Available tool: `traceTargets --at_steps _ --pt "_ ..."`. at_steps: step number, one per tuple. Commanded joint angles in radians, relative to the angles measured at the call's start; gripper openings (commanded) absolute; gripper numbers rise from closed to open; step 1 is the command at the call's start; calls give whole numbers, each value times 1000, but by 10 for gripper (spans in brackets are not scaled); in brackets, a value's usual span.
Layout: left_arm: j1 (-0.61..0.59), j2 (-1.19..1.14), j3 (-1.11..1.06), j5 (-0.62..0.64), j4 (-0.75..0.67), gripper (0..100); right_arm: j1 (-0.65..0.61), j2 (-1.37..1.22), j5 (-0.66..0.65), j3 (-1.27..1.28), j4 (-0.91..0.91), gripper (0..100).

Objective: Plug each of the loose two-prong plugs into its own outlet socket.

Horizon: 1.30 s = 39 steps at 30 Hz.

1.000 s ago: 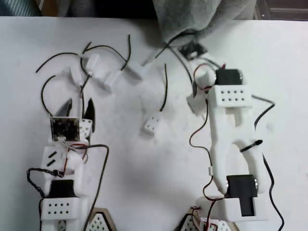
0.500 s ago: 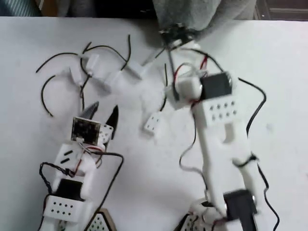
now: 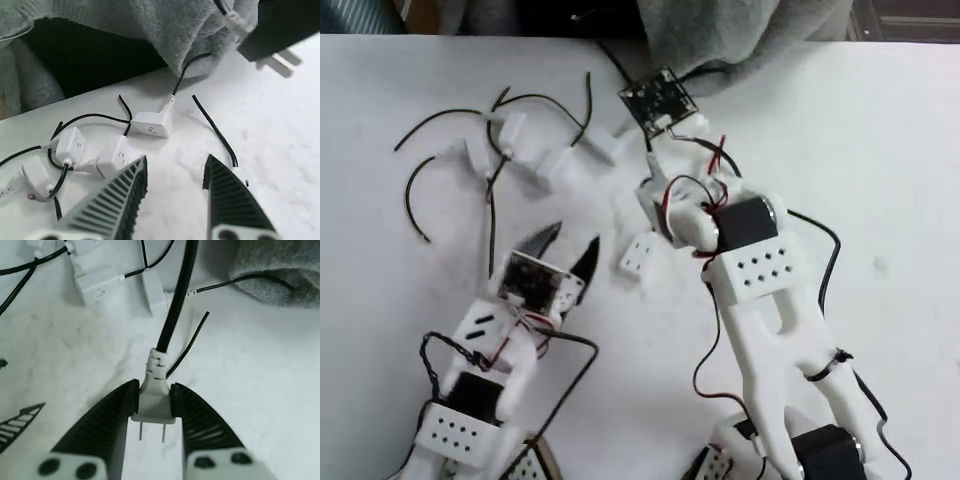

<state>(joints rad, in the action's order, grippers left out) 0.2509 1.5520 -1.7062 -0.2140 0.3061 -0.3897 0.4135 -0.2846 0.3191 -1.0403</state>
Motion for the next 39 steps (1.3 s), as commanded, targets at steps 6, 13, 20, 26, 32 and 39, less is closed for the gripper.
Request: traceTargets --at_steps 6,13,20,26,32,39 --pt "104 19 8 -126 -5 196 -154 50 11 0 25 20" --pt "113 22 8 -109 -94 196 -234 171 12 37 13 20" --pt "131 22 8 160 -213 196 -237 348 11 207 94 20" --pt "150 22 8 193 -226 196 -242 455 11 364 232 20" --pt "197 24 8 192 -195 196 -240 466 2 390 320 20" --pt "186 24 6 190 -198 196 -259 475 8 408 291 20"
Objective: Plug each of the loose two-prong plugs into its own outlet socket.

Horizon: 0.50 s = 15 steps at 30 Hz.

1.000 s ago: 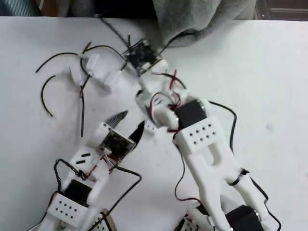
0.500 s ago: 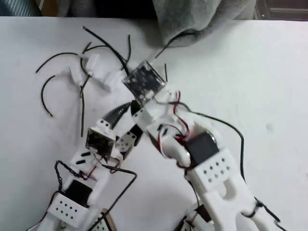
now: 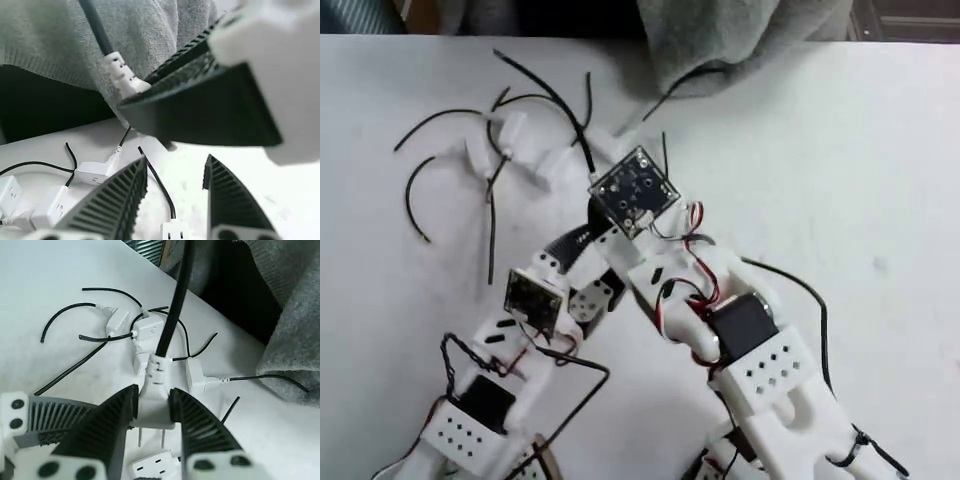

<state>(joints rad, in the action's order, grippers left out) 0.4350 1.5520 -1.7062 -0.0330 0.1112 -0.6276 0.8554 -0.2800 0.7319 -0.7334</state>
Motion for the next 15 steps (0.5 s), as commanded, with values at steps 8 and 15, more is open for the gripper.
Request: traceTargets --at_steps 8,15 --pt "-90 24 9 9 -9 196 -24 116 6 20 -194 20" --pt "-94 24 11 9 -9 196 -22 358 -29 95 -268 20"
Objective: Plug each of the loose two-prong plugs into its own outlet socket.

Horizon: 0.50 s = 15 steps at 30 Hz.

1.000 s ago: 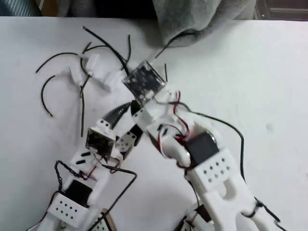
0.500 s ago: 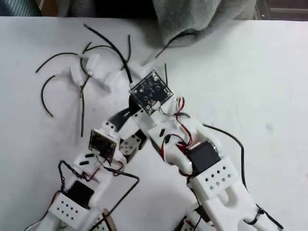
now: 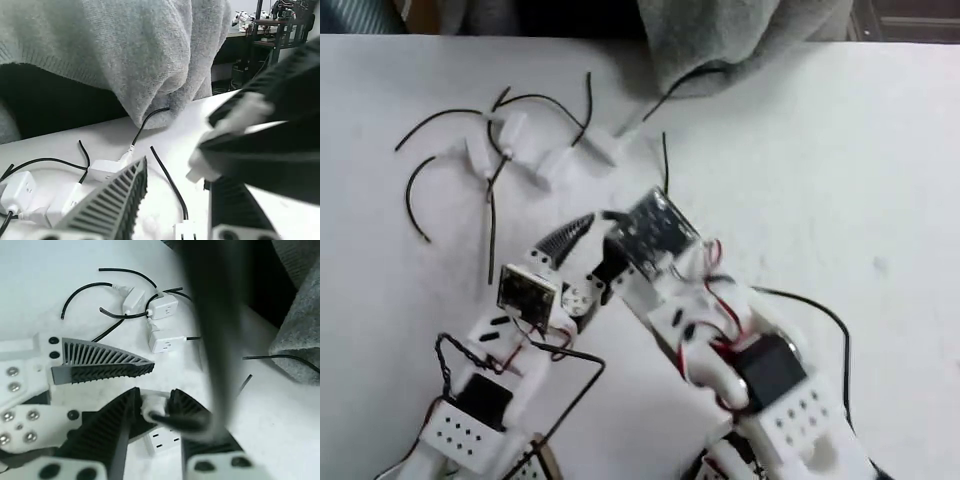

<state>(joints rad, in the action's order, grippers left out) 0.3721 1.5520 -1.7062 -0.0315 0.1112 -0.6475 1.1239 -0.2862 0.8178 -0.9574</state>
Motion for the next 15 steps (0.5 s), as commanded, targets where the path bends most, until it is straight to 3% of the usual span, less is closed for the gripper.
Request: traceTargets --at_steps 1,15 --pt "-31 24 11 8 -9 196 -2 119 -28 20 -61 20" --pt "-31 24 11 8 -9 196 -1 205 -32 112 -79 19"
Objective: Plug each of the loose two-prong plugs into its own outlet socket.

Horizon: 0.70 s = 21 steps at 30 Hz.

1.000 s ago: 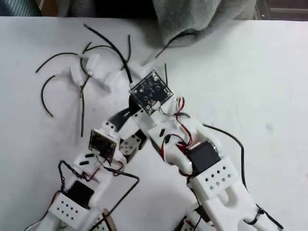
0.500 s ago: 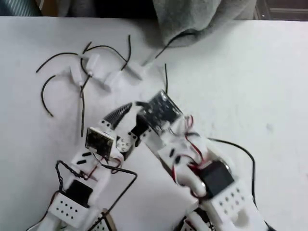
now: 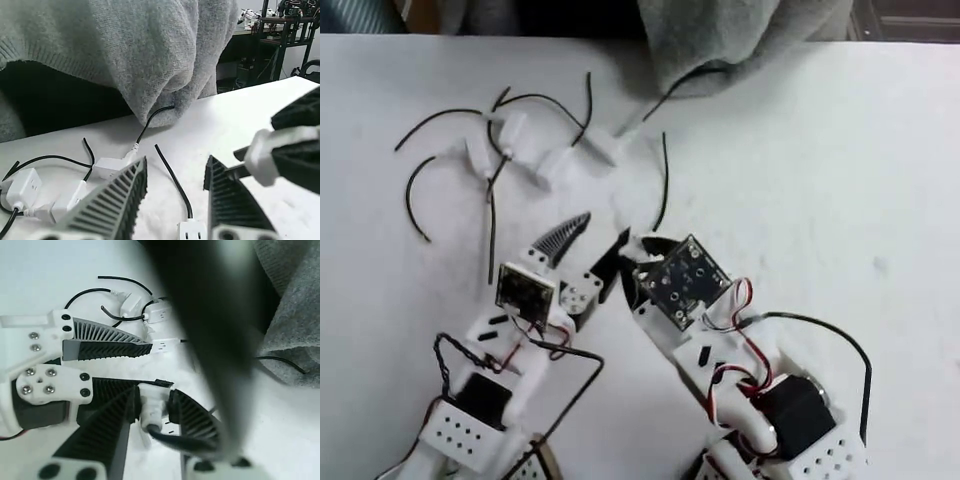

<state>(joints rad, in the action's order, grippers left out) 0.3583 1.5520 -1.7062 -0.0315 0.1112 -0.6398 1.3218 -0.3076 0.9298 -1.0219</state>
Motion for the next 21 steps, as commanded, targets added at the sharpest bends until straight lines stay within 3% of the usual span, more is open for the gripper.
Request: traceTargets --at_steps 1,15,21 --pt "-18 24 11 8 -9 196 -8 7 -11 2 -16 19" --pt "-88 24 9 8 -46 195 -1 15 -38 40 -71 19" --pt "-111 22 6 8 -18 192 79 -7 -49 -21 -15 19"
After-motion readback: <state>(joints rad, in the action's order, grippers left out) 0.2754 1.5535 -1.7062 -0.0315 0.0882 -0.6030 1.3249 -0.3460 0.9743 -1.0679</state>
